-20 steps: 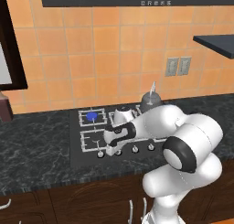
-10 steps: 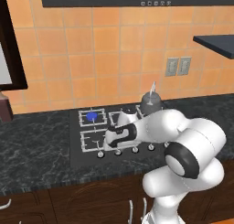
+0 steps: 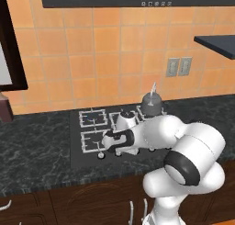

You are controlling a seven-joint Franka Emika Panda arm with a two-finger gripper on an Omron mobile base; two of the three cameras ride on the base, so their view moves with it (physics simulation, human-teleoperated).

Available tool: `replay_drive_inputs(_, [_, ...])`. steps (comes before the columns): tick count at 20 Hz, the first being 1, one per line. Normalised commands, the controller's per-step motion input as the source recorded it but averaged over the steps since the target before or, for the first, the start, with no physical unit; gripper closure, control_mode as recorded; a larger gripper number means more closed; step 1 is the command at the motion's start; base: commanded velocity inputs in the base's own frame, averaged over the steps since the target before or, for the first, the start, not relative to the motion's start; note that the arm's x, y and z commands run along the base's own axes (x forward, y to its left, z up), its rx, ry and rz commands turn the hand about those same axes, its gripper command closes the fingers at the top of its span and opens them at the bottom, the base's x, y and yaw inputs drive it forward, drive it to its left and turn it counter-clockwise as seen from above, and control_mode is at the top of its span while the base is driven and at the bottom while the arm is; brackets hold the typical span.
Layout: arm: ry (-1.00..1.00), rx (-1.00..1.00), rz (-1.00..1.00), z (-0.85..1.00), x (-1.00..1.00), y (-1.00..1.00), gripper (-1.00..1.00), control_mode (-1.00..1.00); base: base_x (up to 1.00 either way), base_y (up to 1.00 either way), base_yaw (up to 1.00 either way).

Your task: Turn off the rear left burner of the stove.

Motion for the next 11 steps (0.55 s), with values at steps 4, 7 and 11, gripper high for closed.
replay_drive_inputs(4, [0.00, 0.17, -0.78, -0.22, -0.01, -0.34, 1.00, -1.00, 0.00, 0.00, 0.00])
replay_drive_inputs(7, [-0.02, 0.00, -0.26, -0.05, -0.02, 0.00, 1.00, -1.00, 0.00, 0.00, 0.00])
replay_drive_inputs(11, [0.00, 0.01, 0.00, 0.00, 0.00, 0.00, 1.00, -1.00, 0.00, 0.00, 0.00])
